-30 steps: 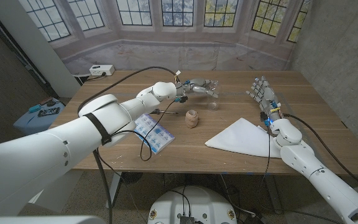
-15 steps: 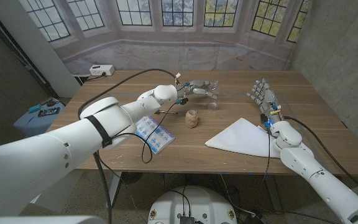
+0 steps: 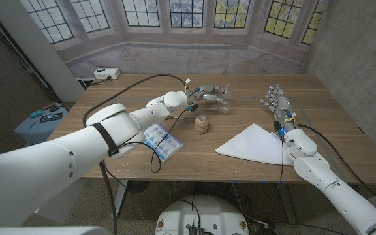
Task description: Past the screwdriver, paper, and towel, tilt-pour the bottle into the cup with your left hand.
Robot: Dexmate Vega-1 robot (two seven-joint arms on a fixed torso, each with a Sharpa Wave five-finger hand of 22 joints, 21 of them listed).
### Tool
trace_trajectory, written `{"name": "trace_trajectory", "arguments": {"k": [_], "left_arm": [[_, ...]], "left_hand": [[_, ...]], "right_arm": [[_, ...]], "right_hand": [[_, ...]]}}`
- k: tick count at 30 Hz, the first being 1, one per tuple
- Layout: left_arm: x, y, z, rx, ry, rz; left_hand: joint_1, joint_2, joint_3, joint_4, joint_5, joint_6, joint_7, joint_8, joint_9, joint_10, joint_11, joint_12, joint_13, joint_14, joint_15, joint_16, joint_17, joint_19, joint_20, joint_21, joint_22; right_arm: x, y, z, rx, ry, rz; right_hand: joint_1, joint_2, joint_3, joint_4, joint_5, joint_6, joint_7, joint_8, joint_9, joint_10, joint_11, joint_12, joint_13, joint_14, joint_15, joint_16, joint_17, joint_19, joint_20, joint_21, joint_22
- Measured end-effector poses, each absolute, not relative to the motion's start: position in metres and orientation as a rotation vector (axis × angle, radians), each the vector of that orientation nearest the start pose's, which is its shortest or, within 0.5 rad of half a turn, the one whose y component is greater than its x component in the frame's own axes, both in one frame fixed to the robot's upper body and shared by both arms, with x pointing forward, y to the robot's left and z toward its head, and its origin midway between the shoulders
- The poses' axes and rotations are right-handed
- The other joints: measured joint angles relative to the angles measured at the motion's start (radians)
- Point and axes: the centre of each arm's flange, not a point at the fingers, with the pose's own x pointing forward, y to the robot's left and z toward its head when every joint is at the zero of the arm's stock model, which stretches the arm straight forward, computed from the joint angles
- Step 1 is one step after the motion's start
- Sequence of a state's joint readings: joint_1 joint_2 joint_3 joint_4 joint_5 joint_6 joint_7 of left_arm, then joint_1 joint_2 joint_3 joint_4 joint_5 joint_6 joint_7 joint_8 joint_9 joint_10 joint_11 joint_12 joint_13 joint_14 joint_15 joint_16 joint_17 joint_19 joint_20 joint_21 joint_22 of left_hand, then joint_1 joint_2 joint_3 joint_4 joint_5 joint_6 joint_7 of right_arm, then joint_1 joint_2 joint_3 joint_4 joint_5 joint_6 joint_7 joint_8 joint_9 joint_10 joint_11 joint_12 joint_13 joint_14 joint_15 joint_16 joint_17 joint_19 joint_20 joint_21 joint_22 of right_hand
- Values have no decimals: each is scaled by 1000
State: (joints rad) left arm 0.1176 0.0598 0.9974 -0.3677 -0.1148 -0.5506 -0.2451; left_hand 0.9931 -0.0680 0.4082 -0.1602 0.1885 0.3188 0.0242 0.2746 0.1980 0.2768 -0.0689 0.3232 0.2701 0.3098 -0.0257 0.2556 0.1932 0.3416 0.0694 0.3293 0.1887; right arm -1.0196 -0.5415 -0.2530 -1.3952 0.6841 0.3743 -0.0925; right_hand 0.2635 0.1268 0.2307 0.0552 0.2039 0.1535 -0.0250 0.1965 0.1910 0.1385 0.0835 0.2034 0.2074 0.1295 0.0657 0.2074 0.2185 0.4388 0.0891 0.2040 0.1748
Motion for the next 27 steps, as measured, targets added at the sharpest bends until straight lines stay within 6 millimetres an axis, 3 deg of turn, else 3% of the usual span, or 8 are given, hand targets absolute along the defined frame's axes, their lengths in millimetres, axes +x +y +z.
{"name": "trace_trajectory", "arguments": {"k": [9,13,27], "left_arm": [[712,35,44,869,-620,-652],[711,34,42,859,-626,-647],[711,35,39,825,-644,-625]], "left_hand": [[15,4,-12,3,-6,98,-48,32,5,87,-58,25,11,86,-45,25,0,45,-16,12,0],[27,6,-16,0,-8,133,-64,43,5,112,-72,32,11,109,-61,31,0,57,-21,15,2],[62,8,-27,4,-8,203,-85,66,9,172,-83,40,20,173,-81,55,5,81,-26,23,5]], "right_arm": [[615,-345,-65,142,-630,28],[615,-345,-65,142,-630,27],[617,-344,-64,143,-620,29]], "right_hand": [[0,0,3,3,0,6,6,0,0,0,0,0,0,0,0,0,0,5,-5,0,0],[0,0,5,0,0,6,6,0,0,0,0,0,0,0,0,0,0,5,-5,0,0],[0,0,8,-3,0,6,6,0,0,0,0,0,0,0,0,0,0,5,-5,0,0]]}}
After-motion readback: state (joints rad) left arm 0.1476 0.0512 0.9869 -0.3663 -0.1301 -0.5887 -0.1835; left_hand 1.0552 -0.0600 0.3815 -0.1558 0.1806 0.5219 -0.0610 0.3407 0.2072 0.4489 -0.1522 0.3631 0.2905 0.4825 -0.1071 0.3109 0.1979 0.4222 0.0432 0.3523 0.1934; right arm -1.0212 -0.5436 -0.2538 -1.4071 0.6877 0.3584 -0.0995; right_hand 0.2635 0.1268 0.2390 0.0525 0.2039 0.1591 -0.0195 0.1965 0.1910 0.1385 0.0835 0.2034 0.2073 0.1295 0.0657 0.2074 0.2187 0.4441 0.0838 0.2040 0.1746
